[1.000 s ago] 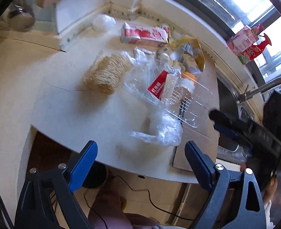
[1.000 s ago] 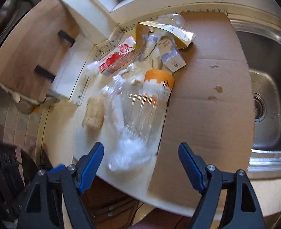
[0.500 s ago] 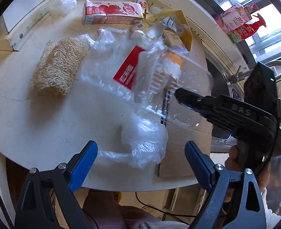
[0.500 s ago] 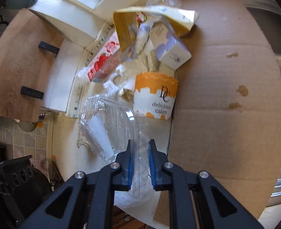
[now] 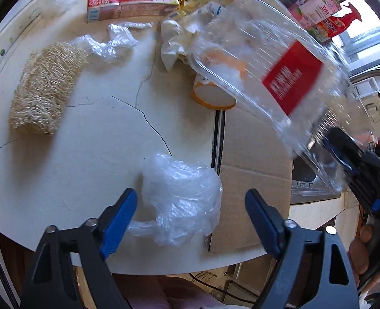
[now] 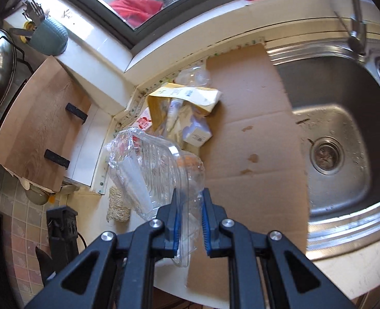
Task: Collect trash
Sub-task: 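Grasp the clear plastic tray with the right tool while the left tool grasps a plastic bag, then carry the tray and bag down to the floor bin and open both tools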
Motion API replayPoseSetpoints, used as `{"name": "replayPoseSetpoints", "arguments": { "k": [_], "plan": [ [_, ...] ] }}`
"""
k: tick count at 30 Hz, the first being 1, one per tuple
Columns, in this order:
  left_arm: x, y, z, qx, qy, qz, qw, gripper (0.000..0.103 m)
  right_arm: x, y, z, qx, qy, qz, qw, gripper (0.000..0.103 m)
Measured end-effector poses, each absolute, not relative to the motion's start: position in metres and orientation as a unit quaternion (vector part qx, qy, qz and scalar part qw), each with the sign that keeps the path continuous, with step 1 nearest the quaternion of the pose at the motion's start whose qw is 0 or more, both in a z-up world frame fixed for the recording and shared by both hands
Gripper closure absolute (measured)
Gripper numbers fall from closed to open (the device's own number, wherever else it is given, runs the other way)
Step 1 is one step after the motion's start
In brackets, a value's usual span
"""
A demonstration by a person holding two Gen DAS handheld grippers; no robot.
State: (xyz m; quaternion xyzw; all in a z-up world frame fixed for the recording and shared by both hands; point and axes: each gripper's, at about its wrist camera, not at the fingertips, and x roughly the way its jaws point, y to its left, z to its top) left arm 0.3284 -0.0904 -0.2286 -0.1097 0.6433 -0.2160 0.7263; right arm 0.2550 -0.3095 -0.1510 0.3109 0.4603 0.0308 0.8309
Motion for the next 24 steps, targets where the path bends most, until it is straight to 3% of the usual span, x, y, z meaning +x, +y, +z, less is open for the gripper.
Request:
{"name": "replayPoseSetpoints", "arguments": {
  "k": [2, 8, 11, 24],
  "plan": [
    [0.329, -0.097, -0.234, -0.109, 0.650, -0.214, 0.721, 0.044, 0.242, -0.316, -0.153, 0.316, 0.463, 0.019, 0.828, 0.089],
    [0.321, -0.104, -0.234, -0.103, 0.638, -0.209, 0.734, 0.078, 0.206, -0.327, -0.152, 0.332, 0.458, -0.003, 0.825, 0.089],
    [0.309, -0.106, -0.221, -0.101, 0.623, -0.209, 0.747, 0.083, 0.185, -0.329, -0.140, 0.331, 0.443, -0.006, 0.833, 0.089],
    [0.193, -0.082, -0.134, -0.090, 0.537, -0.221, 0.809, 0.084, 0.077, -0.318, -0.086, 0.281, 0.394, 0.010, 0.875, 0.089]
  ]
}}
